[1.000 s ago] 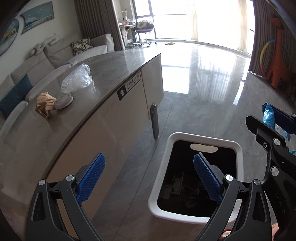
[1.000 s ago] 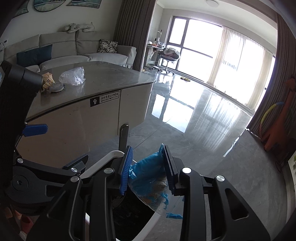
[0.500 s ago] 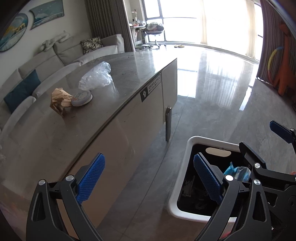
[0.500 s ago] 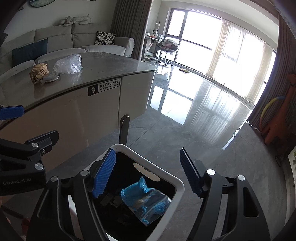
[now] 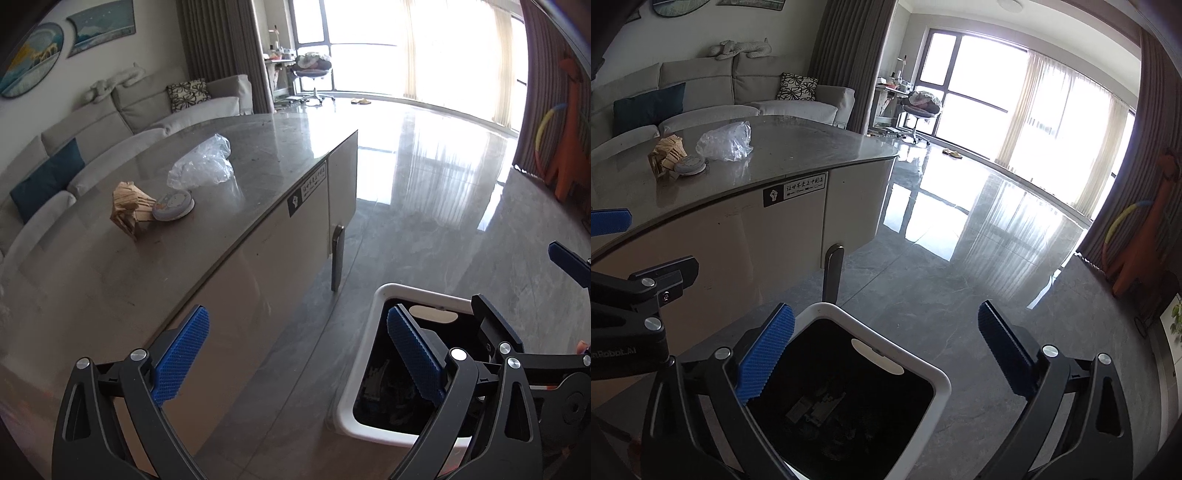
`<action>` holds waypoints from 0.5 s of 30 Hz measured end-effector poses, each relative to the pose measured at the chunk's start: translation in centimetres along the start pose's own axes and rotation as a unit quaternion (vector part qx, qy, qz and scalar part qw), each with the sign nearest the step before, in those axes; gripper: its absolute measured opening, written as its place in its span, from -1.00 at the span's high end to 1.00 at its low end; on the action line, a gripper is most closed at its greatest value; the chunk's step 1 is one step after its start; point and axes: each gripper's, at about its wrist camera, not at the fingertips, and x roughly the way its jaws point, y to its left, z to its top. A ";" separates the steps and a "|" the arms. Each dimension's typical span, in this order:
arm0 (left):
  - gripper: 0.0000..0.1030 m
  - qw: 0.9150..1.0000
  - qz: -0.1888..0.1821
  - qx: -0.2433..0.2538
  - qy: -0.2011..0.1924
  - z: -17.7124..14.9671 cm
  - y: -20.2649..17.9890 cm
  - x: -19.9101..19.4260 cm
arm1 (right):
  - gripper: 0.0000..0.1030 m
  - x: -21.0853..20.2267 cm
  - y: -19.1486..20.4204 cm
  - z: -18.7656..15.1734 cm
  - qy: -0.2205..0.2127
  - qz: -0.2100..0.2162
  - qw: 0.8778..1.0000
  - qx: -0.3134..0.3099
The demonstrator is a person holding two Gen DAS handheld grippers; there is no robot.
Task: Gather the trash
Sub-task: 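Move both grippers back over the table toward the brown paper bundle and plastic bag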
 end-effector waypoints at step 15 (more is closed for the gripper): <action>-0.93 0.999 0.017 -0.032 -0.024 1.6 3.9 -1.2 | -0.92 -0.8 1.9 3.3 -0.035 0.009 0.999 -0.008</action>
